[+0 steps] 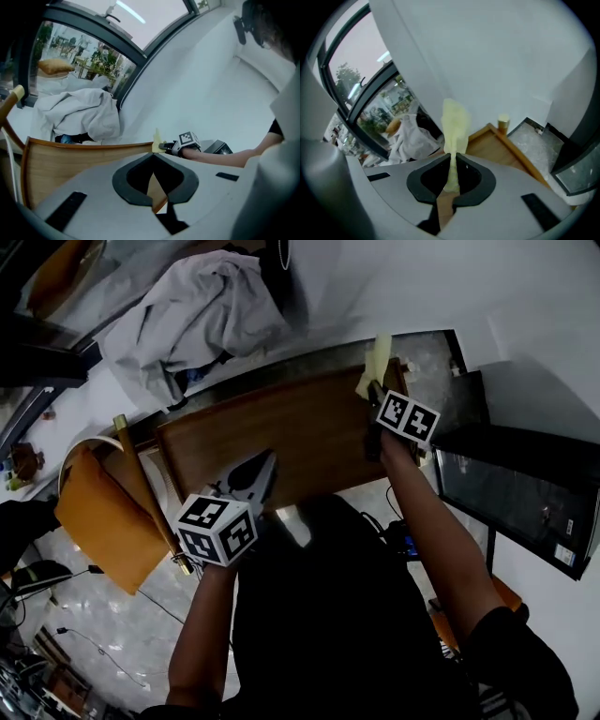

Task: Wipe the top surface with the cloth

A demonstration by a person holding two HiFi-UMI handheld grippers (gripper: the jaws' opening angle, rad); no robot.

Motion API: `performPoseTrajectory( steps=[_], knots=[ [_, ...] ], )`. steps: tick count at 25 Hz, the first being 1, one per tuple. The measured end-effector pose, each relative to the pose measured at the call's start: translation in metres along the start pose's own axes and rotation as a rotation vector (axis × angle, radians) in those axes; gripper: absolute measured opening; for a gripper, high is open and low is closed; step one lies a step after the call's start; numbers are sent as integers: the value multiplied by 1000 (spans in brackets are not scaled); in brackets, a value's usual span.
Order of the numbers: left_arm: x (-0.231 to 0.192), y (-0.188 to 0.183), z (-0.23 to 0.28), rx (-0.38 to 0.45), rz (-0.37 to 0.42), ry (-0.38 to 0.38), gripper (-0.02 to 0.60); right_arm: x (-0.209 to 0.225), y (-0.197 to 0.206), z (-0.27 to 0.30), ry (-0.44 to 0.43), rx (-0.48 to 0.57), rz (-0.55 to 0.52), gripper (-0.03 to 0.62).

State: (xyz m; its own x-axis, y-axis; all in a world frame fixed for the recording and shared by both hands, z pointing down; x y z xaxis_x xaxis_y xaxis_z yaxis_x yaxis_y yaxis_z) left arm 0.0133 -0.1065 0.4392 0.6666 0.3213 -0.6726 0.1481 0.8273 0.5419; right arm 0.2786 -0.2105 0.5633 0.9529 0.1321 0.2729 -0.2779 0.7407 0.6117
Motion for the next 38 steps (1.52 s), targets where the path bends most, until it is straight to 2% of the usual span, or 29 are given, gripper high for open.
performPoseTrajectory(
  steps=[5,11,15,18,24,34,38],
  knots=[
    [-39,-14,-64,80,-33,-72,11,-127,30,-8,-212,-33,-67,34],
    [-86,-16,-143,136,-66,-148,11,-277,102,-10,-422,-150,-110,33],
    [-114,-8,-184,162,-94,-188,11,-350,158,-8,-520,-238,-135,32],
    [-129,3,-208,172,-124,-197,11,-392,186,-3,-550,-279,-182,32],
    [-147,18,-241,189,-155,-196,11,-439,228,11,-569,-341,-233,34],
    [-149,29,-249,177,-166,-183,11,-436,253,41,-507,-391,-296,34],
    [-145,30,-250,173,-158,-180,11,-441,256,43,-505,-367,-356,33]
  ],
)
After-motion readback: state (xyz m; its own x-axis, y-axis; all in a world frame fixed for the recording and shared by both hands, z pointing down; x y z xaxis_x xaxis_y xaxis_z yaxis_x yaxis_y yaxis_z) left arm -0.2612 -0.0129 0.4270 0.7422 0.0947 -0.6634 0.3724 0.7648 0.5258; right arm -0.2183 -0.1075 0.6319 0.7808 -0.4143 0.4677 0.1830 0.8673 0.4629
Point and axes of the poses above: the fingertips, and each gripper's own axes: z forward along the fingers, x to its right, y out of its underside, the point moved 1 cm from there along -z, backward along the fingers, and after that the axes turned 5 degrees about -z, right-handed, at the moved point
